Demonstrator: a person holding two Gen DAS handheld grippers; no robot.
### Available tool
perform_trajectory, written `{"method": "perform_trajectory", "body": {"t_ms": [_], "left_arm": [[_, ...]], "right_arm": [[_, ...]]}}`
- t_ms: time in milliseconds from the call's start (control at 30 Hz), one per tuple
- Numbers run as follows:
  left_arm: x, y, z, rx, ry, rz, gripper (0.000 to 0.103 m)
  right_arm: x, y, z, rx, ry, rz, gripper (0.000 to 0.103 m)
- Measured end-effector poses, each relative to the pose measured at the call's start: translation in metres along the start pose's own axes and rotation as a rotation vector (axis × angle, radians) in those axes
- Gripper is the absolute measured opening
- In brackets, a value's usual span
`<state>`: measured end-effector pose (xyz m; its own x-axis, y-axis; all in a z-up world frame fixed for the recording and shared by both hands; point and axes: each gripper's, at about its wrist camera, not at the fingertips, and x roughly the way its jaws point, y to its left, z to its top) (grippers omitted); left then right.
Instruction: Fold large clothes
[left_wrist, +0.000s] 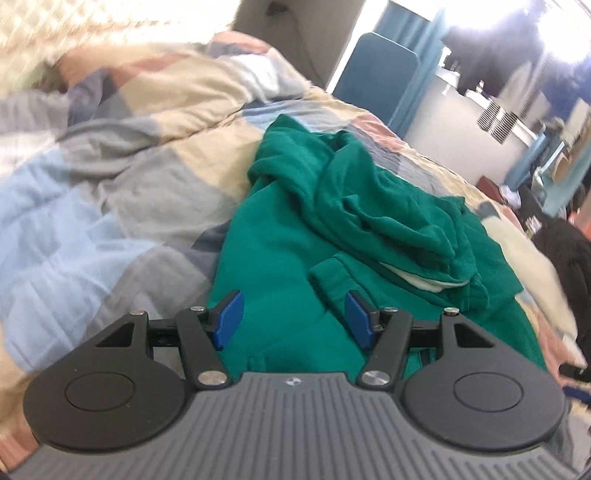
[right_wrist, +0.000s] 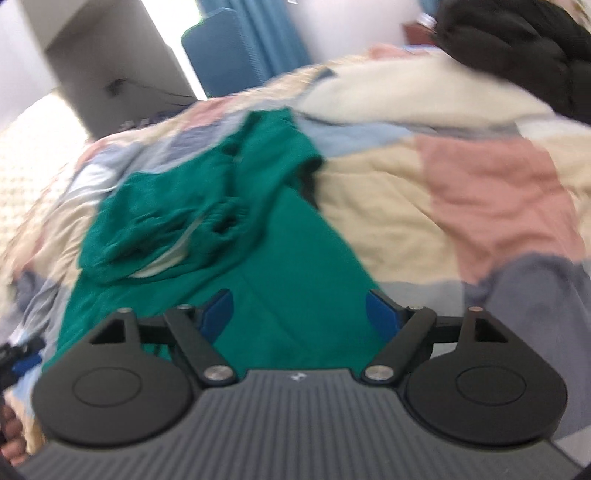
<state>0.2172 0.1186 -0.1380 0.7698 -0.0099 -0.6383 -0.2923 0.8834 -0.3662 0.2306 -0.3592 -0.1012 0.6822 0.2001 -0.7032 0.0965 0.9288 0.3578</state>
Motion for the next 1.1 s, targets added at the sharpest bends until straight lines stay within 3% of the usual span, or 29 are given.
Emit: {"method": "perform_trajectory", "body": {"t_ms": [167, 367, 500, 600, 733, 833, 1000, 1100], "left_arm": [[0.010, 0.013, 0.007, -0.069, 0.012, 0.027, 0.066], [0.016, 0.035, 0.005, -0.194, 0.050, 0.062, 0.072], [0.019, 0.050, 0.007, -0.274, 0.062, 0.055, 0.072], [0.022, 0.059, 0.007, -0.308, 0.079, 0.045, 0.072], [0.031, 0.067, 0.006, -0.351, 0.116, -0.041, 0.072], [0.038, 0.071, 0.002, -0.394, 0.153, -0.070, 0.072], [0.045, 0.065, -0.002, -0.428, 0.211, -0.291, 0.072], [0.049, 0.051, -0.006, -0.357, 0.246, -0.252, 0.072]], "right_arm": [[0.016, -0.024, 0.001, 0.145, 0.032, -0.079, 0.083], [0.041, -0.055, -0.009, 0.345, 0.163, -0.096, 0.083], [0.051, -0.055, -0.013, 0.396, 0.219, -0.015, 0.086], [0.053, -0.048, -0.015, 0.427, 0.251, 0.111, 0.086], [0.050, -0.053, -0.018, 0.509, 0.237, 0.197, 0.086], [0.050, -0.061, -0.020, 0.597, 0.233, 0.334, 0.086], [0.048, -0.044, -0.015, 0.539, 0.235, 0.417, 0.086], [0.047, -0.042, -0.015, 0.510, 0.236, 0.377, 0.086]]}}
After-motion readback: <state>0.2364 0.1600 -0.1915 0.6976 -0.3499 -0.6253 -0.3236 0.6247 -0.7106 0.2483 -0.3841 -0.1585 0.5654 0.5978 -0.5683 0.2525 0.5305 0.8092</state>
